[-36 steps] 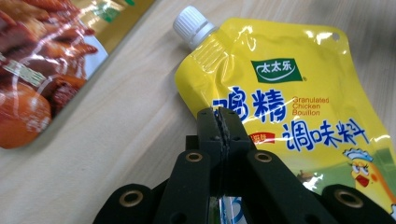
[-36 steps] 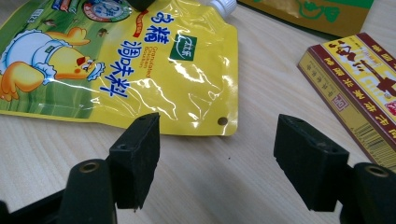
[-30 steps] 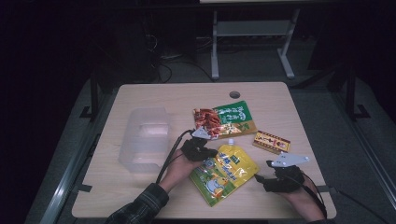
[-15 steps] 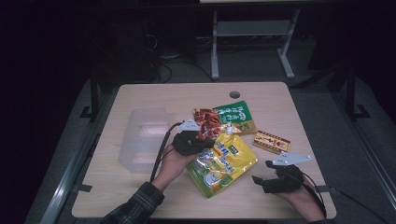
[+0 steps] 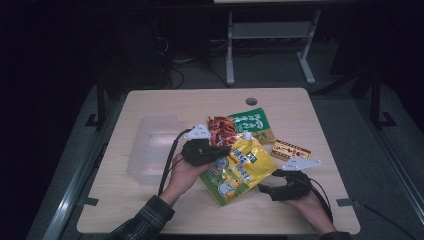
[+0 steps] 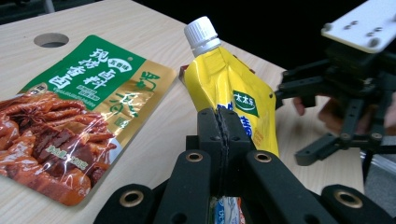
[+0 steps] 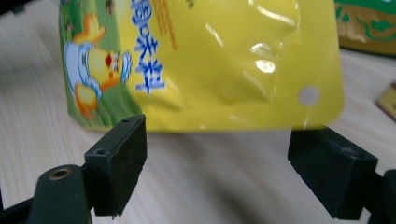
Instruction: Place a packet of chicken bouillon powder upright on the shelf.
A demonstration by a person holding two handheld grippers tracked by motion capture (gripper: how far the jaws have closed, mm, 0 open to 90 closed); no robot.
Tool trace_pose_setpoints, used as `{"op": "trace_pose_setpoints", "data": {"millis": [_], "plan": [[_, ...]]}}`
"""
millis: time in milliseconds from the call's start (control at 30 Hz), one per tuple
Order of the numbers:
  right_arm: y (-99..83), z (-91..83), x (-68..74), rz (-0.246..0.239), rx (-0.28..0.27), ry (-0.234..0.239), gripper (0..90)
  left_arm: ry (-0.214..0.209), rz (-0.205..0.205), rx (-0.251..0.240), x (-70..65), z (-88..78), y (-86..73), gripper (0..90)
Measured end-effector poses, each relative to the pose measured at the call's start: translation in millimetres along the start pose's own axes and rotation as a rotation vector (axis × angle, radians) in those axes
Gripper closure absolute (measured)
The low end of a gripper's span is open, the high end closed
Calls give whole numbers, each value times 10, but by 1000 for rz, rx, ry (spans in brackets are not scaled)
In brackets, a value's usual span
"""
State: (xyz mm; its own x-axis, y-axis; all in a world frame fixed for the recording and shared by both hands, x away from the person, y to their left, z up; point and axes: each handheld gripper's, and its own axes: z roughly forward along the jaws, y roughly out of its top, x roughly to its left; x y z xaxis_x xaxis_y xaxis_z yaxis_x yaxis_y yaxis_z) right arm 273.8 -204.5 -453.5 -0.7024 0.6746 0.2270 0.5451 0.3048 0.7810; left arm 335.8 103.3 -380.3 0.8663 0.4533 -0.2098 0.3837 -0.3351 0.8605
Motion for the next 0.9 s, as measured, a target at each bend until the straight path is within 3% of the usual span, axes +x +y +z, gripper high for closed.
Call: {"op": "trace_pose_setpoints", "data": {"millis": [167, 400, 567, 767, 900], "plan": [[58, 60, -56, 57, -77, 77, 181, -12, -9, -8, -6, -13, 16, 897], [125, 147, -55, 25, -113, 93, 242, -15, -6, -7, -20, -9, 18, 897], [142, 165, -42, 11, -129, 76, 422, -7, -11, -10, -13, -14, 14, 897], [152, 173, -15, 10, -127, 94, 598, -2, -13, -17, -12, -34, 20, 898], [170, 161, 33, -37, -131, 86, 792, 0, 2, -6, -32, -22, 15, 897]]}}
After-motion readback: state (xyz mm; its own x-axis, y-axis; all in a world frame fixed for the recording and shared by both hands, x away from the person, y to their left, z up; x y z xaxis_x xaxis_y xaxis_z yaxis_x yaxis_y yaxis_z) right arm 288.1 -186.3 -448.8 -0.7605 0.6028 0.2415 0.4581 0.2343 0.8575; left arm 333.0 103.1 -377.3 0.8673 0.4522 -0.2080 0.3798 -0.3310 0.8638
